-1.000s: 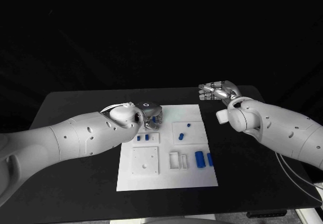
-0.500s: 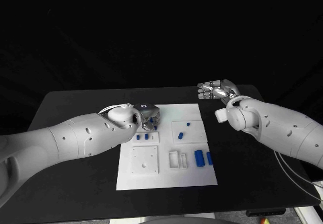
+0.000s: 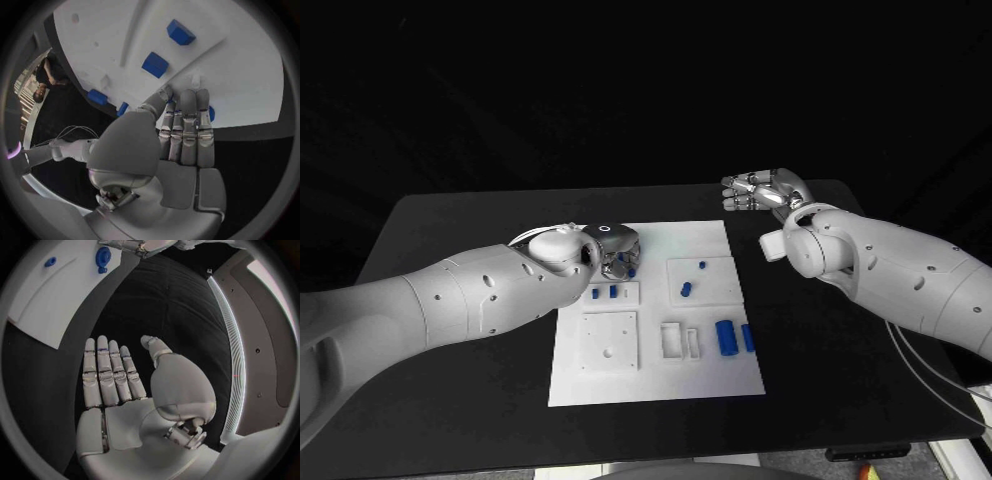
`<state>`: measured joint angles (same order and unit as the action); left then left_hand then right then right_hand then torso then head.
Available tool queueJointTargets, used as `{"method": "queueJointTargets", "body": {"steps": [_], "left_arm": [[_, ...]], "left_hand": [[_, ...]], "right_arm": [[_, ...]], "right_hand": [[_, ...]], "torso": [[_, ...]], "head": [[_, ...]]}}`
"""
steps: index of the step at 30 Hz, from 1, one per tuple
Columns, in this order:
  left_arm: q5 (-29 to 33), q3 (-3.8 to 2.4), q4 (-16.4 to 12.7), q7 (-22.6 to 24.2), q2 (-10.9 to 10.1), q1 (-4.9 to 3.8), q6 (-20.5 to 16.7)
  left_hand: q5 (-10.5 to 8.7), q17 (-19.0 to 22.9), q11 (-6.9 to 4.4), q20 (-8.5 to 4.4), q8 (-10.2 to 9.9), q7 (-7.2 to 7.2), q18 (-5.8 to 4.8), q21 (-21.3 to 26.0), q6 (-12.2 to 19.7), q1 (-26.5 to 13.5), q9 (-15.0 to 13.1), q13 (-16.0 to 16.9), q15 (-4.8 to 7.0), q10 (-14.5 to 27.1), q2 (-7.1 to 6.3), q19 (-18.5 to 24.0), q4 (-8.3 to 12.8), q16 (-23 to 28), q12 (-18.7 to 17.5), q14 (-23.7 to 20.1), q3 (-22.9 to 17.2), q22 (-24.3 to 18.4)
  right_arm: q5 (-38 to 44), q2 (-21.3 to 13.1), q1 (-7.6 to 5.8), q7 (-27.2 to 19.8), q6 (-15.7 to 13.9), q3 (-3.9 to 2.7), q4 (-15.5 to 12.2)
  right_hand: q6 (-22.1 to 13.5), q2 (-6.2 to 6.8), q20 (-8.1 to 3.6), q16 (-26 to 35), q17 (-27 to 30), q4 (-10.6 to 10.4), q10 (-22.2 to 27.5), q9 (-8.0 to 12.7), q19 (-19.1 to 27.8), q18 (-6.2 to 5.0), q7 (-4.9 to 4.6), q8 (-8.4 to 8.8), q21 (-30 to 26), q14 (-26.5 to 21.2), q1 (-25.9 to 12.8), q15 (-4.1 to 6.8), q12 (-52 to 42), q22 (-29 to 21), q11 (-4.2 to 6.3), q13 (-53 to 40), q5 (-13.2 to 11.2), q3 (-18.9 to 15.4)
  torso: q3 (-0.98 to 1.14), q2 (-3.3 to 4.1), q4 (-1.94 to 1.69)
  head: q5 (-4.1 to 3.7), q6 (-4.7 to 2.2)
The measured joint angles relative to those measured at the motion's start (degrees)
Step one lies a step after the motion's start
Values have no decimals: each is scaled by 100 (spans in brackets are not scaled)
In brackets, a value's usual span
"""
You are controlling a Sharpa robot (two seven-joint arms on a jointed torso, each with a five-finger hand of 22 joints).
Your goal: Assemble the parts on the task board
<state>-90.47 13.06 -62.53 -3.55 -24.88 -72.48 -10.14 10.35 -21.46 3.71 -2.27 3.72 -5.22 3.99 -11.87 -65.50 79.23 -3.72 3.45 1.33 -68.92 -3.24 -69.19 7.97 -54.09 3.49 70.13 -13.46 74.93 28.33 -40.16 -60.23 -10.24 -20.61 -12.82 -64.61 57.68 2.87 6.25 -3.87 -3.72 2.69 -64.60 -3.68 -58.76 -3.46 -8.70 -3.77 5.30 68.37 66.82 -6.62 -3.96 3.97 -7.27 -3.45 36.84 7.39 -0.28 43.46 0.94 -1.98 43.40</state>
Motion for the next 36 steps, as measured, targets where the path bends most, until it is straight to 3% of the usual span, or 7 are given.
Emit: {"method": "queueJointTargets", "body": {"steps": [5,9,18,21,23,33,36], "left_arm": [[56,-1,24,41,3,11,-40],[99,1,33,75,5,18,-63],[176,3,27,127,6,23,-88],[200,3,16,133,6,23,-88],[214,2,6,135,5,23,-87],[260,1,8,126,2,23,-61],[270,0,12,124,1,22,-49]], "left_hand": [[0,-4,2,-11,0,39,-1,-64,100,0,0,1,0,2,0,12,-21,-26,0,0,-21,0],[-79,12,59,1,0,168,-1,-64,540,-58,18,0,0,127,-57,42,-40,-26,0,0,-2,-1],[-107,49,60,23,0,154,0,56,646,-39,18,-5,-15,128,-99,19,-132,-3,0,14,124,-1],[-107,5,56,-10,0,74,0,56,565,-39,18,-5,0,123,-98,-14,-148,-126,0,63,140,-1],[-107,-38,-4,-19,0,41,0,56,445,-35,18,-5,19,63,-94,-23,-150,-235,0,81,138,-2],[-111,-99,-82,-29,0,-55,0,-158,-99,190,7,-15,40,-355,198,-75,-116,-488,-5,204,-20,-2],[-112,-89,-88,-43,0,-57,-1,-305,-127,247,7,-15,40,-411,255,-60,-77,-488,-22,245,-12,-2]], "right_arm": [[0,4,0,0,0,0,0],[-1,7,0,0,0,0,3],[-1,13,0,-2,0,0,7],[-1,13,0,-2,0,0,7],[-1,13,0,-2,0,0,8],[-2,11,0,-2,0,0,10],[-2,13,0,-2,0,0,11]], "right_hand": [[0,0,0,0,0,0,0,0,0,0,0,0,0,0,0,0,0,0,0,0,0,0],[0,0,0,0,0,0,0,0,0,0,0,0,0,0,0,0,0,0,0,0,0,0],[0,0,0,0,0,0,0,0,0,0,0,0,0,0,0,0,0,0,0,0,0,0],[0,0,0,0,0,0,0,0,0,0,0,0,0,0,0,0,0,0,0,0,0,0],[0,0,0,0,0,0,0,0,0,0,0,0,0,0,0,0,0,0,0,0,0,0],[0,0,0,0,0,0,0,0,0,0,0,0,0,0,0,0,0,0,0,0,0,0],[0,0,0,0,0,0,0,0,0,0,0,0,0,0,0,0,0,0,0,0,0,0]], "torso": [[1,-1,-1],[5,-2,-3],[5,-3,-3],[4,-3,-3],[1,-3,-2],[1,-3,-3],[-2,-3,-3]], "head": [[-4,1],[-5,1],[-7,7],[0,7],[2,6],[-9,13],[-9,15]]}}
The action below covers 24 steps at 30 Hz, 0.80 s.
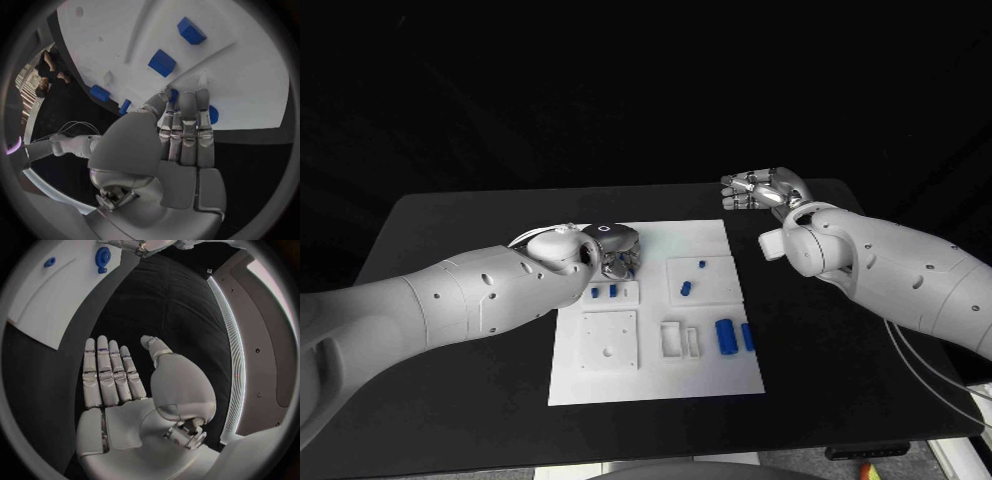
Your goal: Assemble the parts on the task board
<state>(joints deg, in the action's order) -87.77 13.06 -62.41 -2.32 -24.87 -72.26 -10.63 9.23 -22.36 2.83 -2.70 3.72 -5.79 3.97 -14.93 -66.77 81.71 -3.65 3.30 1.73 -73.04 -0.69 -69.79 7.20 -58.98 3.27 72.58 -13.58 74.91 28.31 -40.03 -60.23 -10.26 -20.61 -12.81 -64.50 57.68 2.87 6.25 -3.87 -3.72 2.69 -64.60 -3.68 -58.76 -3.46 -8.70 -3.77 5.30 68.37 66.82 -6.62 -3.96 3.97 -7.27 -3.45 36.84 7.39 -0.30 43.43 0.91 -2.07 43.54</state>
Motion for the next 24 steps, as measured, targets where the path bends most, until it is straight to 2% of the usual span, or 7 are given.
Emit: {"method": "queueJointTargets", "body": {"steps": [2,5,13,17,21,22,24], "left_arm": [[4,-1,1,-1,0,-2,8],[10,-2,2,-2,-1,-3,18],[21,-4,5,-10,0,-5,28],[23,-5,5,-15,-3,-5,24],[25,-4,2,-15,-22,-4,-14],[31,-2,-4,-12,-32,-2,-37],[62,0,-21,-2,-57,2,-83]], "left_hand": [[-1,17,-5,-6,0,0,3,-104,0,17,0,0,0,-6,49,53,47,0,-7,0,4,0],[-21,32,-5,11,0,0,80,-253,0,13,0,0,0,-6,75,135,117,0,-27,0,-6,0],[-14,43,16,-7,0,-24,87,-562,24,61,1,3,-12,16,121,256,272,0,-29,13,-66,-1],[4,35,-4,-9,0,1,86,-693,-141,77,-8,1,28,-94,133,254,302,-67,-17,157,-94,2],[1,22,21,-71,0,63,83,-774,-308,66,-12,-2,72,-186,156,191,338,-80,-12,286,-138,4],[-22,19,13,-82,-1,78,87,-780,-331,51,-13,-2,85,-195,171,180,315,-93,-11,309,-166,4],[-235,18,13,-110,-12,75,90,-780,-380,21,-13,-2,114,-196,200,105,300,-93,-11,381,-310,3]], "right_arm": [[0,1,0,0,0,0,0],[0,1,0,0,0,0,0],[-1,2,0,-2,0,0,3],[-1,3,0,-2,0,0,3],[-1,5,0,-3,0,0,3],[-1,5,0,-3,0,0,3],[-1,7,0,-4,0,0,3]], "right_hand": [[0,0,0,0,0,0,0,0,0,0,0,0,0,0,0,0,0,0,0,0,0,0],[0,0,0,0,0,0,0,0,0,0,0,0,0,0,0,0,0,0,0,0,0,0],[0,0,0,0,0,0,0,0,0,0,0,0,0,0,0,0,0,0,0,0,0,0],[0,0,0,0,0,0,0,0,0,0,0,0,0,0,0,0,0,0,0,0,0,0],[0,0,0,0,0,0,0,0,0,0,0,0,0,0,0,0,0,0,0,0,0,0],[0,0,0,0,0,0,0,0,0,0,0,0,0,0,0,0,0,0,0,0,0,0],[0,0,0,0,0,0,0,0,0,0,0,0,0,0,0,0,0,0,0,0,0,0]], "torso": [[0,0,-1],[-1,0,0],[1,-1,0],[2,-1,1],[2,-1,0],[3,-1,1],[3,-1,1]], "head": [[0,1],[3,1],[11,-2],[12,-3],[12,-7],[12,-8],[12,-13]]}}
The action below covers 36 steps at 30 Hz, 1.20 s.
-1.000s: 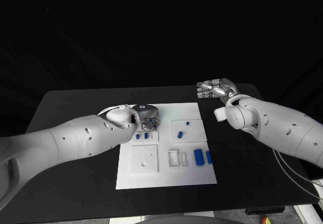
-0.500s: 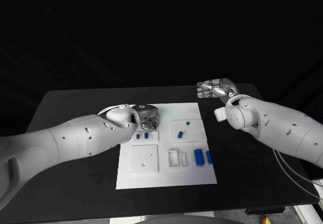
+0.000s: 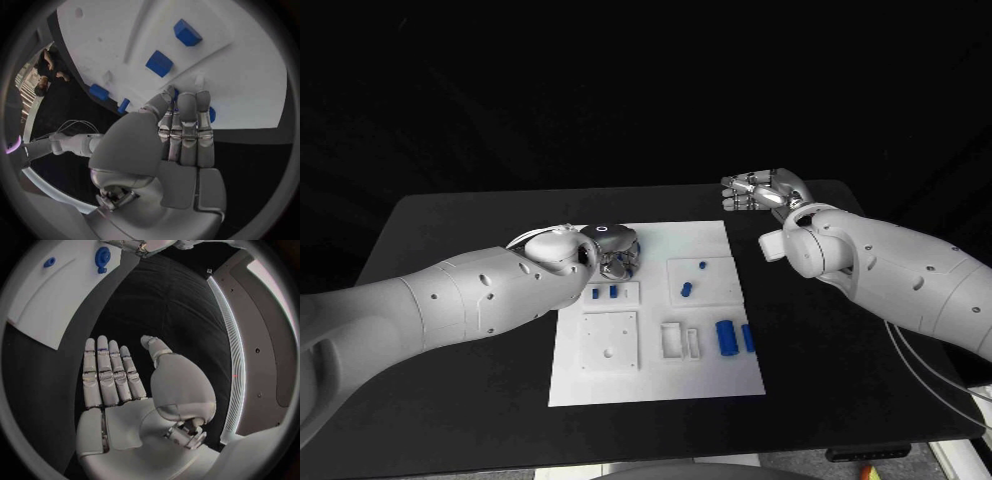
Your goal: Assemble the parts on the task board
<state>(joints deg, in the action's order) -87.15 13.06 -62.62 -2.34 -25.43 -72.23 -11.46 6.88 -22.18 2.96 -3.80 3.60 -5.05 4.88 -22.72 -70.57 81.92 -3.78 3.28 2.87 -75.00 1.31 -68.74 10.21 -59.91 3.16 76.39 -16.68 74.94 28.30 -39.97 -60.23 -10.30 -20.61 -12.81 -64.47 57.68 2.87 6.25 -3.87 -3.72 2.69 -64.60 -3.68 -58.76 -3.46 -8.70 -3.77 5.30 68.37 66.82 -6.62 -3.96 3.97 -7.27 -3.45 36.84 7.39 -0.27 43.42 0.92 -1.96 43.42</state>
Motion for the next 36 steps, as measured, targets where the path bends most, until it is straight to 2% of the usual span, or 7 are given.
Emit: {"method": "queueJointTargets", "body": {"steps": [7,13,17,22,25,29,36], "left_arm": [[306,-21,-127,51,-96,5,-238],[671,-60,-229,118,-185,6,-403],[918,-158,-319,171,-281,9,-478],[1189,-339,-507,213,-466,6,-509],[1299,-414,-621,215,-615,-1,-495],[1398,-453,-738,206,-786,-3,-447],[1486,-469,-822,182,-980,-3,-336]], "left_hand": [[-53,-44,-3,-50,-12,27,0,43,-27,-96,-5,-4,29,-3,-62,-69,-52,72,-2,51,-338,-1],[-45,-65,-7,-61,-13,28,-1,44,-28,-109,-5,-4,48,-7,-75,-80,-66,72,-8,71,-352,-1],[-29,-65,-7,-61,-18,8,-3,44,-48,-118,-2,-4,46,-8,-84,-80,-66,72,-17,72,-352,-1],[-28,-79,-8,-40,-29,25,-5,44,-66,-132,-1,-4,39,-9,-99,-100,-66,72,-18,79,-352,-2],[-28,-84,-17,-40,-11,25,-5,44,-66,-147,-1,-4,39,-20,-114,-100,-66,72,-19,80,-352,-2],[-28,-84,-17,-40,-10,25,-7,44,-66,-154,-5,-4,38,-36,-122,-100,-66,72,5,81,-351,-2],[-28,-94,-16,-39,-11,25,-14,44,-66,-170,-5,-3,34,-39,-145,-99,-65,72,6,85,-351,-3]], "right_arm": [[0,1,0,-1,0,0,0],[0,0,0,-3,0,0,-1],[-1,-4,0,-4,0,0,-3],[-1,-18,0,-4,0,0,-8],[-1,-34,0,-5,0,0,-10],[-1,-46,0,-5,0,0,-14],[-1,-68,0,-5,0,0,-16]], "right_hand": [[0,0,0,0,0,0,0,0,0,0,0,0,0,0,0,0,0,0,0,0,0,0],[0,23,0,0,0,0,0,0,0,0,0,0,0,0,-23,0,0,0,0,0,0,47],[0,23,0,0,0,0,0,0,0,0,0,0,0,0,-23,0,0,0,0,0,0,47],[0,23,0,0,0,0,0,0,0,0,0,0,0,0,-23,0,0,0,0,0,0,47],[0,23,0,0,0,0,0,0,0,0,0,0,0,0,-23,0,0,0,0,0,0,47],[0,23,0,0,0,0,0,0,0,0,0,0,0,0,-23,0,0,0,0,0,0,47],[0,23,0,0,0,0,0,0,0,-1,0,0,0,0,-23,0,0,0,0,0,0,47]], "torso": [[-2,1,2],[-2,1,0],[-2,0,-1],[-1,-3,-7],[0,-9,-12],[1,-10,-18],[-3,-10,-18]], "head": [[3,-2],[3,-3],[3,-9],[2,-14],[-1,-18],[3,-22],[15,-20]]}}
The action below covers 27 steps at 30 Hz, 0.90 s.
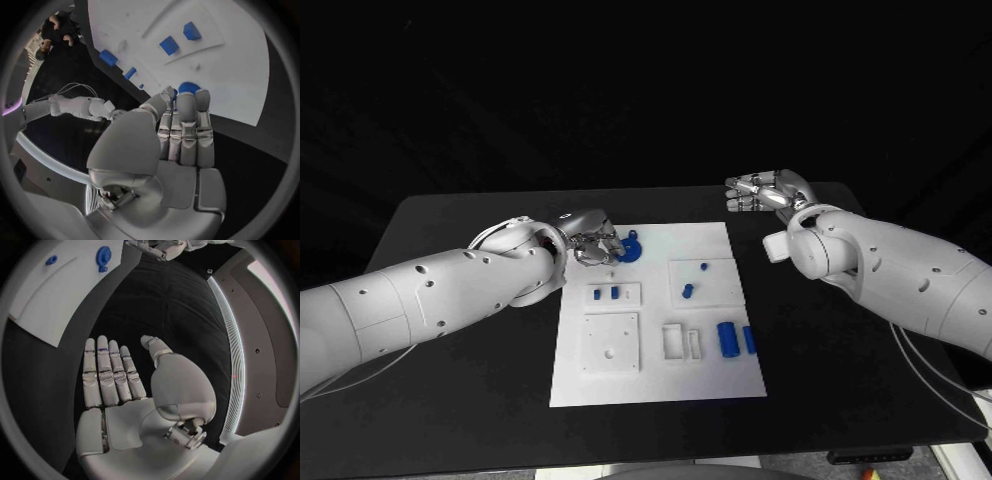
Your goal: Assemble the parts on the task board
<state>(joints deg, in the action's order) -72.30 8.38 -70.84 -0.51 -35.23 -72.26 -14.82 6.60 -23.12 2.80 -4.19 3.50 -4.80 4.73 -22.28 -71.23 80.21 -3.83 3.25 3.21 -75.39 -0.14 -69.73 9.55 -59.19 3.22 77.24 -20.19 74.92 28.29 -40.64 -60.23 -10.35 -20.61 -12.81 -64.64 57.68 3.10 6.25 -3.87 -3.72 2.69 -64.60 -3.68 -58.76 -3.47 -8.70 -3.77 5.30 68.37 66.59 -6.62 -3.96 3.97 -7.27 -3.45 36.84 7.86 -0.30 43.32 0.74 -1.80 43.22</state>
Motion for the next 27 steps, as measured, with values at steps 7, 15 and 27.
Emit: {"method": "queueJointTargets", "body": {"steps": [7,15,27], "left_arm": [[-51,2,29,-8,-49,2,65],[-297,80,167,4,43,45,104],[-537,104,247,12,32,101,149]], "left_hand": [[-2,-7,-3,0,0,0,-29,0,1,6,1,0,-5,-16,5,0,0,0,0,5,1,0],[-24,-12,-4,0,-1,1,-33,0,2,17,6,0,-6,-18,13,0,-18,0,-1,5,-16,-1],[-1,-18,-1,1,-2,4,-52,-41,5,76,2,0,-16,-34,-1,1,-22,0,-24,13,-11,-2]], "right_arm": [[0,8,0,0,0,0,-1],[-2,26,0,0,0,0,3],[-3,19,0,0,1,0,7]], "right_hand": [[0,0,0,0,0,0,0,0,0,0,0,0,0,0,0,0,0,0,0,0,0,0],[0,0,0,0,0,0,0,0,0,0,0,0,0,0,0,0,0,0,0,0,0,0],[0,0,0,0,0,0,0,0,0,0,0,0,0,0,0,0,0,0,0,0,0,0]], "torso": [[-1,7,7],[-6,9,14],[3,9,14]], "head": [[39,-9],[58,-12],[37,14]]}}
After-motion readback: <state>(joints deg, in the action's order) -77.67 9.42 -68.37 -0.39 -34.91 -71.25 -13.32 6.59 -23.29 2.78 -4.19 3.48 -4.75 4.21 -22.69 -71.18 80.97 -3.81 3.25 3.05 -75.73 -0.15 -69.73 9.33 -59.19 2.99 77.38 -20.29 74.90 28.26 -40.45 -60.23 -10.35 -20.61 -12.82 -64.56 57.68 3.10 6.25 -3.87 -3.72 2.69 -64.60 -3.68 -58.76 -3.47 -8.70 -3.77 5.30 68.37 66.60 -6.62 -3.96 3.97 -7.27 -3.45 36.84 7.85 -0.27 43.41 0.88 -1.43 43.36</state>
